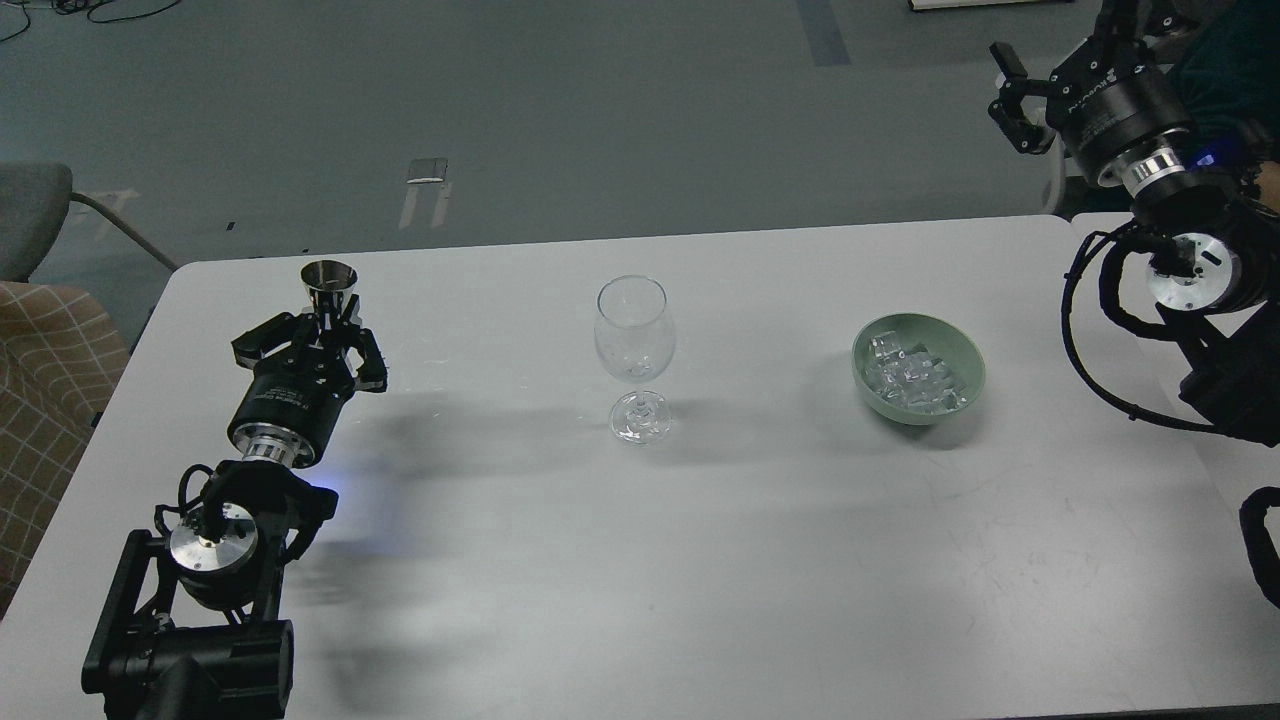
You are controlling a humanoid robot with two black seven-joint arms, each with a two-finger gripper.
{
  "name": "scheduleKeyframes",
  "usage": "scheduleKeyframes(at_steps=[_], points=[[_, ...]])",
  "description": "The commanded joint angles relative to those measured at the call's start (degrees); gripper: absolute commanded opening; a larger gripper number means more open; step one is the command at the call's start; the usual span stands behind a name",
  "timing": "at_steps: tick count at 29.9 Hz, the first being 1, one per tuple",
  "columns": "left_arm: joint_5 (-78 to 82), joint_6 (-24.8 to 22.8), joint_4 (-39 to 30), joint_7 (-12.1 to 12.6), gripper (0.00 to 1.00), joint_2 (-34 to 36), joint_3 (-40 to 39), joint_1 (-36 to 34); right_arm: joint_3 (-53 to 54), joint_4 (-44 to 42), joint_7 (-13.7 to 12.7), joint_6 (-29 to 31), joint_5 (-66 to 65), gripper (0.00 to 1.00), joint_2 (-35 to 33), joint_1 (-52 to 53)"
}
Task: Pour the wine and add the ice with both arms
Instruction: 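Carry the jigger with the left gripper to the wine glass rim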
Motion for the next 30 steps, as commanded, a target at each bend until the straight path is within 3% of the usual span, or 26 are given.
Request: scheduleKeyframes(at_steps=[1,15,30], points=[[0.0,2.3,-2.8,0.1,0.02,0.0,2.1,0.0,0.0,0.0,0.0,0.0,0.0,1.00,0.1,-0.2],[0.0,12.3,-15.1,0.0,0.04,0.0,11.3,-0.1,0.0,0.2,0.0,0.1,0.0,1.00,0.0,-0.5],[0.3,15.8,-20.9,0.0,0.04,0.0,20.3,0.9,0.0,0.2,0.0,0.0,0.0,1.00,0.0,-0.8]])
